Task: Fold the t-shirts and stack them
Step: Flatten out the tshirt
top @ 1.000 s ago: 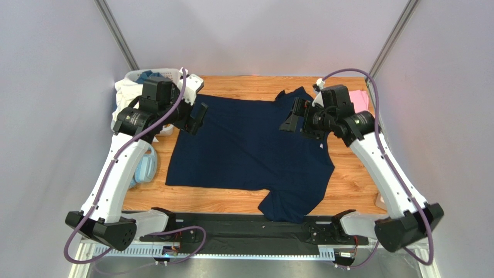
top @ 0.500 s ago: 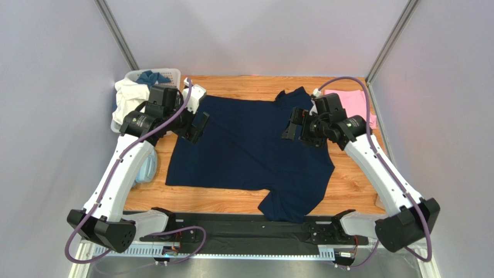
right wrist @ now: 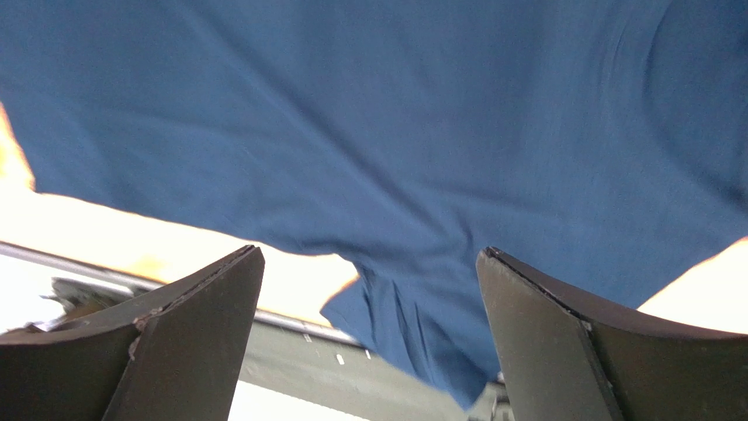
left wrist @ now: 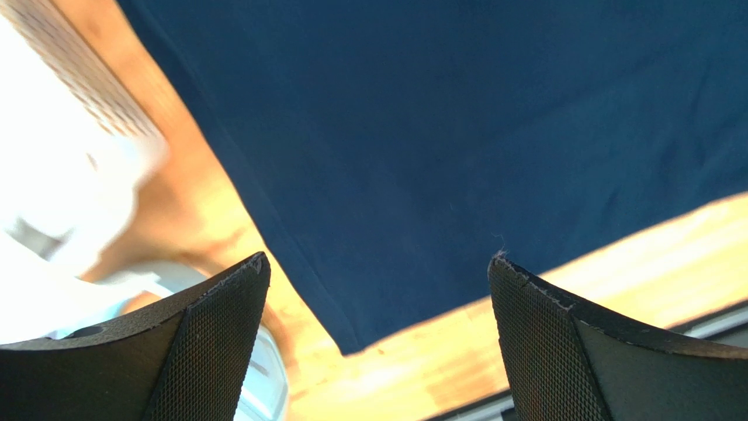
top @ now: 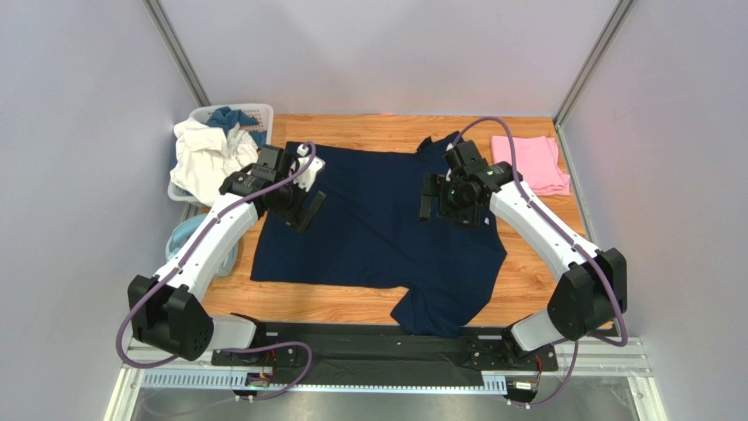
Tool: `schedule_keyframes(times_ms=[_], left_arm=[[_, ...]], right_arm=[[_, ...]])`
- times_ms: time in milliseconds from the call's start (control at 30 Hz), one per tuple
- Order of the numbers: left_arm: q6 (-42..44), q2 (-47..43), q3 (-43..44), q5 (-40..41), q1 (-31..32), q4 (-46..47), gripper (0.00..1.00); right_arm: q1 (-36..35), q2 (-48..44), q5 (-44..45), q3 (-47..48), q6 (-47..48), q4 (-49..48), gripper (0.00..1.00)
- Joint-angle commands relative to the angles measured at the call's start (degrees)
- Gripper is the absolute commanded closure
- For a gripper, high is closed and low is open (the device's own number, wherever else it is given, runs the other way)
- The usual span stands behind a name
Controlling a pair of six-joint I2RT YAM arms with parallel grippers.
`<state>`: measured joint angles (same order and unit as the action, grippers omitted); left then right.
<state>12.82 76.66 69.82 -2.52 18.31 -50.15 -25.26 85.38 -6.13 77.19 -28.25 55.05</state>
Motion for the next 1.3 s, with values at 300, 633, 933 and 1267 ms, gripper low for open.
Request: schedule_keyframes(times_ms=[300,633,933,1267], left_arm=[[1.59,11.20,-1.27,2.17,0.24,7.78,0.00],[-1.66,21.33,0.67,-0.37,0.24,11.57,0.00],[-0.95,19.23,-5.22,-0.73,0.24,11.83,0.01],[0.28,17.11,-9.70,1.91,0.24,12.27,0.01]], right_arm=[[0.64,13.65,1.29,5.86,-0.14,2.95,0.00],[4.34,24.56,4.29,11.50,0.30,3.58,0.01],[4.69,19.92,-0.11,-2.28,-1.02,-1.96,0.03],[4.78,15.77,-1.08,-8.72,-0.40,-3.28,0.03]])
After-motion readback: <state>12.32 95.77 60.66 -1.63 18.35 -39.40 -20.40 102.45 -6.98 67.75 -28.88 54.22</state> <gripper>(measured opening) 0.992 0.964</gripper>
